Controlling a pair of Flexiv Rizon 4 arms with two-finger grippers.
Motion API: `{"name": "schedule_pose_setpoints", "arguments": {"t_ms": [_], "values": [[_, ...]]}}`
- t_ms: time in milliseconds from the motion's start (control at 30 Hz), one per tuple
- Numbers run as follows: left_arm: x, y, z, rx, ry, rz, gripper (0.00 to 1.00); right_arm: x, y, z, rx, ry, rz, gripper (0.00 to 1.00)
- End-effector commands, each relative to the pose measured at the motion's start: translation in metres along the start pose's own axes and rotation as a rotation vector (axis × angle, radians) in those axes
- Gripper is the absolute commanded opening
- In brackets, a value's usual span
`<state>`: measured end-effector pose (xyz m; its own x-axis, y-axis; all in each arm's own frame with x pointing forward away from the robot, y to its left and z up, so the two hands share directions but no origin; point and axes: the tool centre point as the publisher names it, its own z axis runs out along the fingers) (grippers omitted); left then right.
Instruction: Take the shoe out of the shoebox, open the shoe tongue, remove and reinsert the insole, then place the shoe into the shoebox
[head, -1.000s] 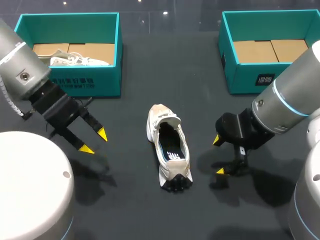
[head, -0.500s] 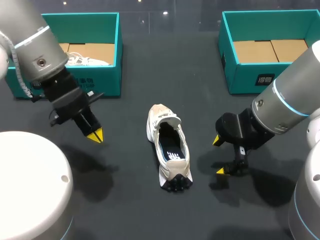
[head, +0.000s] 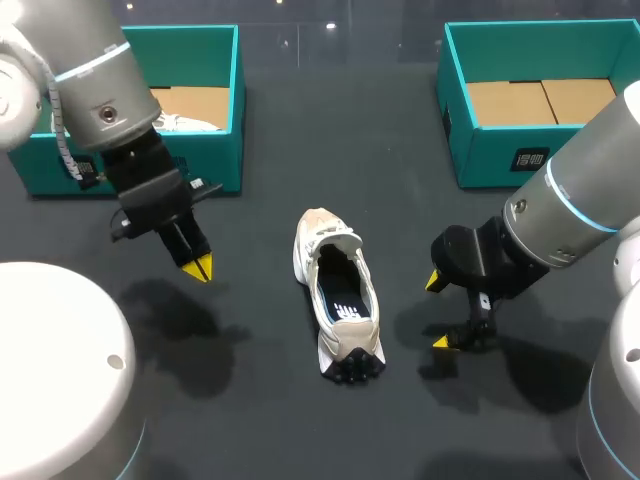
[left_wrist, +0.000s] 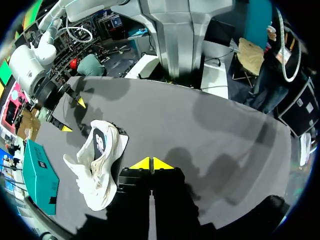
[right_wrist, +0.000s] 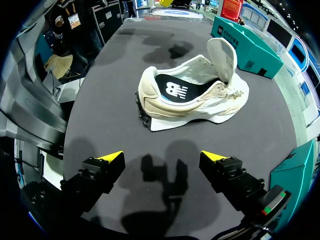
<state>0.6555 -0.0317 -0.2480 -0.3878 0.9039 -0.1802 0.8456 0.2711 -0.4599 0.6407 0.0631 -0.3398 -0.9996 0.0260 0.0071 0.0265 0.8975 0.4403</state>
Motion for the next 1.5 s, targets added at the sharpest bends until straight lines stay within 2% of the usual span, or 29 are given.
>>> {"name": "schedule_pose_setpoints", "arguments": {"t_ms": [33, 133, 233, 600, 667, 1033, 1200, 1233, 1500], "values": [[-0.017, -0.02, 0.014, -0.12, 0.076, 0.088, 0.0, 0.002, 0.0, 0.0, 0.002, -0.002, 0.0, 1.0], [-0.023, -0.03, 0.018, -0.189, 0.115, 0.149, 0.0, 0.002, 0.0, 0.0, 0.002, -0.002, 0.0, 1.0], [-0.031, -0.034, 0.012, -0.235, 0.171, 0.212, 0.0, 0.002, 0.0, 0.0, 0.002, -0.002, 0.0, 1.0], [-0.031, -0.034, 0.012, -0.235, 0.171, 0.212, 0.0, 0.002, 0.0, 0.0, 0.002, -0.002, 0.0, 1.0], [-0.039, -0.032, 0.018, -0.235, 0.156, 0.25, 0.0, 0.002, 0.0, 0.0, 0.002, -0.002, 0.0, 1.0], [-0.074, -0.027, 0.041, -0.257, 0.147, 0.359, 0.0, 0.002, -0.038, -0.026, 0.01, -0.033, -0.003, 1.0], [-0.092, -0.025, 0.053, -0.235, 0.169, 0.395, 0.0, 0.001, -0.057, -0.034, 0.005, -0.029, -0.008, 1.0], [-0.095, -0.024, 0.054, -0.232, 0.195, 0.44, 0.0, 0.001, -0.057, -0.034, 0.005, -0.029, -0.008, 1.0], [-0.095, -0.024, 0.054, -0.232, 0.195, 0.44, 0.0, 0.001, -0.057, -0.034, 0.005, -0.029, -0.008, 1.0]]}}
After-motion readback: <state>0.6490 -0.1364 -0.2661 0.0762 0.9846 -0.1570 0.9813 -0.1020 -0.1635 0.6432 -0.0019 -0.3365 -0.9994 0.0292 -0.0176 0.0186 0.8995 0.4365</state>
